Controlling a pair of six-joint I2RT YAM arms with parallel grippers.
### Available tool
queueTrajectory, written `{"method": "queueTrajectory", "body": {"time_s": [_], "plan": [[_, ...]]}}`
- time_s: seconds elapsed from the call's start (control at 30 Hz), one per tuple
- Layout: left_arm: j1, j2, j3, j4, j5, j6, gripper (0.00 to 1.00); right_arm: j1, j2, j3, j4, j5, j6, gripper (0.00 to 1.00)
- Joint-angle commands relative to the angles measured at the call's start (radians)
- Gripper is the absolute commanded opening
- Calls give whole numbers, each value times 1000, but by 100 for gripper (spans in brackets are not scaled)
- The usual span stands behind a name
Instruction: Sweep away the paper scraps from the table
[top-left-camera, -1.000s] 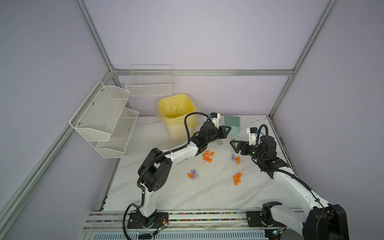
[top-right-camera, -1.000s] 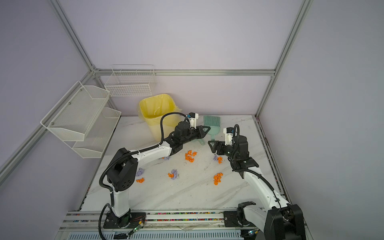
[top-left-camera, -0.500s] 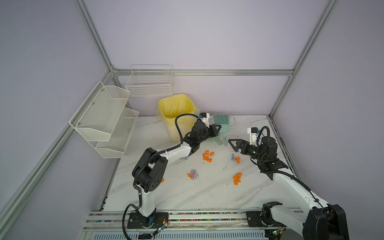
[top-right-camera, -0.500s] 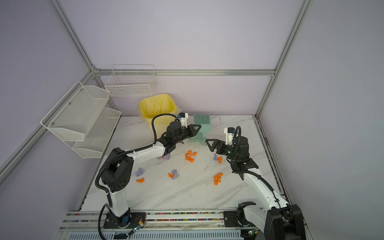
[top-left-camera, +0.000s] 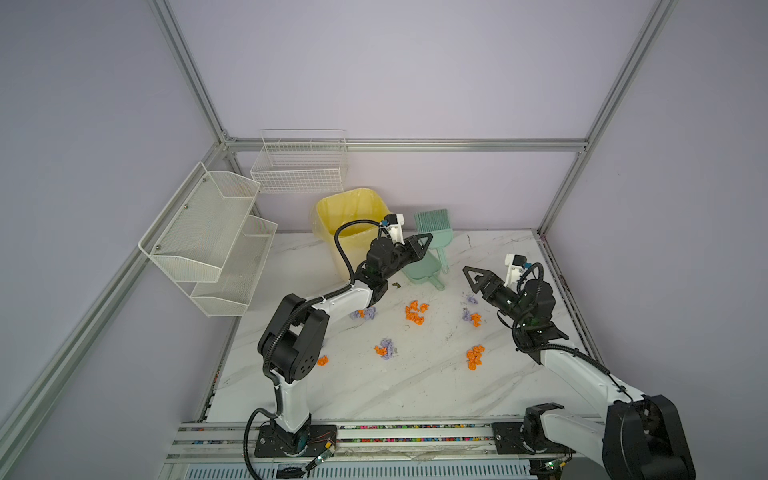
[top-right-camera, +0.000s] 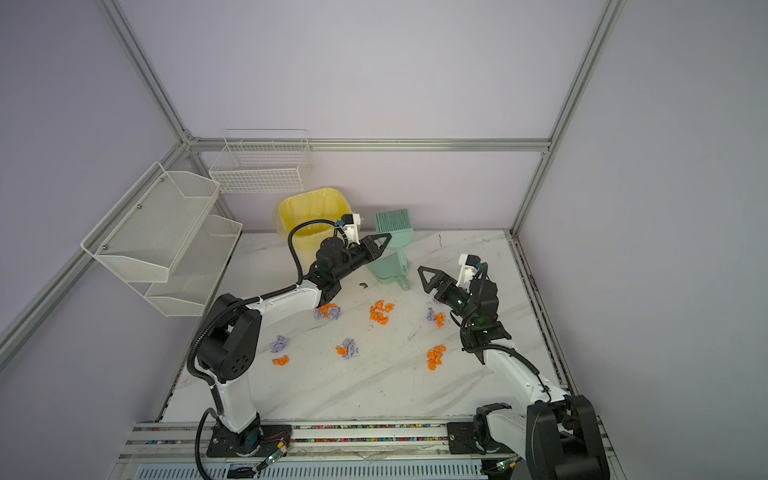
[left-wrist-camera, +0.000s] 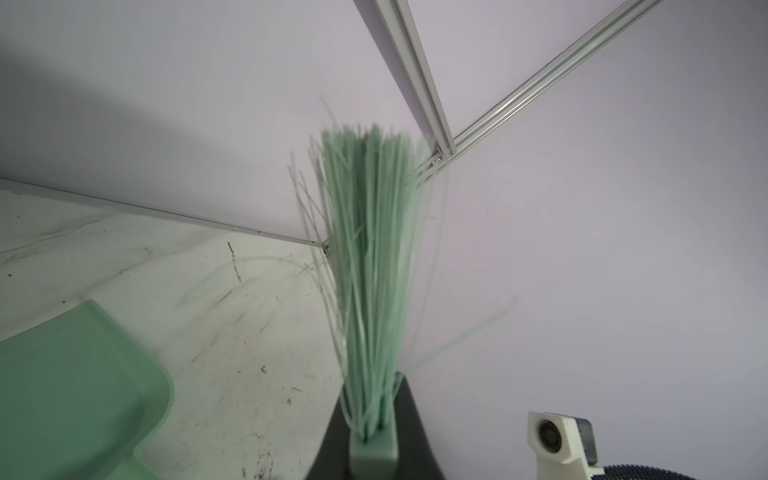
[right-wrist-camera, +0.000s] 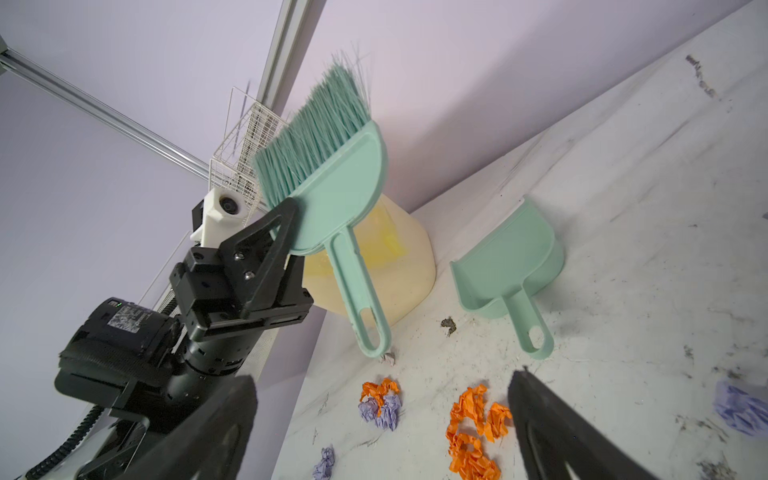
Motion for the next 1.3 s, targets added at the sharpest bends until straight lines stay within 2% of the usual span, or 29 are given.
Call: {"method": "queueTrajectory", "body": {"time_s": [0.0, 0.07, 0.13, 0.3, 0.47, 0.67, 0.93, 1.17, 1.27], "plan": [[7, 24, 17, 151, 56, -67, 0, 4, 84, -27, 303, -115, 168, 97], [10, 46, 33, 203, 68, -107, 0, 3, 111, -62, 451, -118, 239, 97], [10, 66, 45, 253, 79, -139, 0, 3, 123, -54, 494, -122, 255, 97], [10, 114, 71, 340, 91, -216, 0, 3, 108, -45, 514, -111, 260, 97], [7, 140, 60, 439, 84, -273, 0, 4, 160, -41, 579, -118, 309, 97], [7, 147, 54, 484, 70, -294, 0, 4, 187, -41, 588, -85, 333, 97], [8, 176, 55, 556, 78, -355, 0, 15, 265, -8, 630, -84, 371, 89], [-2, 177, 43, 578, 83, -386, 0, 109, 303, 76, 573, -39, 320, 81], [-6, 177, 39, 619, 85, -386, 0, 125, 343, 86, 649, -20, 355, 74]]}}
